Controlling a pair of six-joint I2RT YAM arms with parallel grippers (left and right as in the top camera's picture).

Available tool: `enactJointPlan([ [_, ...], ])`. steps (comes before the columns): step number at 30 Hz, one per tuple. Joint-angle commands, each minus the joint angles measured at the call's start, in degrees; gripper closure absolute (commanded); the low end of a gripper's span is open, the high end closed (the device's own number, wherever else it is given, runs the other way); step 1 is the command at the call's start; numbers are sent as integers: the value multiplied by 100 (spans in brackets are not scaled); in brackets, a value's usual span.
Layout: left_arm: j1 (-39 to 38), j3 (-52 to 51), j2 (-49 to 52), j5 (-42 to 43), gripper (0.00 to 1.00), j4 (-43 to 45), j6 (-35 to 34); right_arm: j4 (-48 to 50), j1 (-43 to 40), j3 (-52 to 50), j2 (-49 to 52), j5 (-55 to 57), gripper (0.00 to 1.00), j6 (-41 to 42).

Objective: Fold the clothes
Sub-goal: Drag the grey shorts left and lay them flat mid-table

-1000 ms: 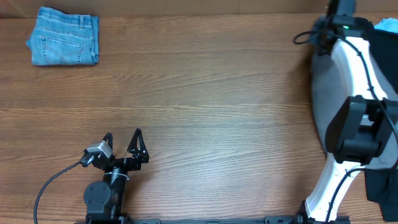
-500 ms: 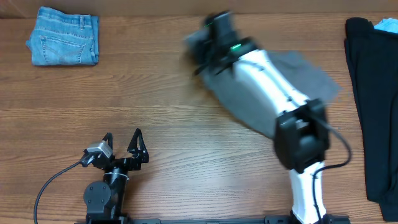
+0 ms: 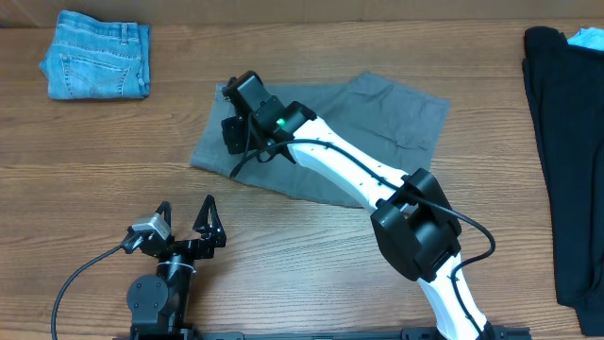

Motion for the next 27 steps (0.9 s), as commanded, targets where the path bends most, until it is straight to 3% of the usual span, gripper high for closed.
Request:
enactJointPlan([
  [1, -37, -20, -46, 42, 0, -4, -50, -166, -256, 105, -367, 254, 57, -146],
  [4, -37, -20, -46, 42, 0, -4, -50, -520, -752, 109, -833, 931, 48, -140],
  [6, -37, -20, -46, 42, 0, -4, -50, -577, -1093, 109, -1038, 658, 40, -144],
  [9, -37, -20, -46, 42, 0, -4, -50, -476, -1552, 109, -1130, -391, 37, -144],
  [11, -37, -20, -46, 42, 0, -4, -50, -337, -1766, 98, -1056, -1069, 44, -142],
  [12, -37, -20, -46, 42, 0, -4, -50, -251, -1832, 92, -951, -1314, 62, -138],
  [15, -37, -20, -46, 42, 0, -4, -50, -22, -1757, 92, -625, -1473, 96, -116],
  [27, -37, -20, -46, 42, 0, -4, -50, 654, -1191, 92, 525, -2000, 96, 310],
])
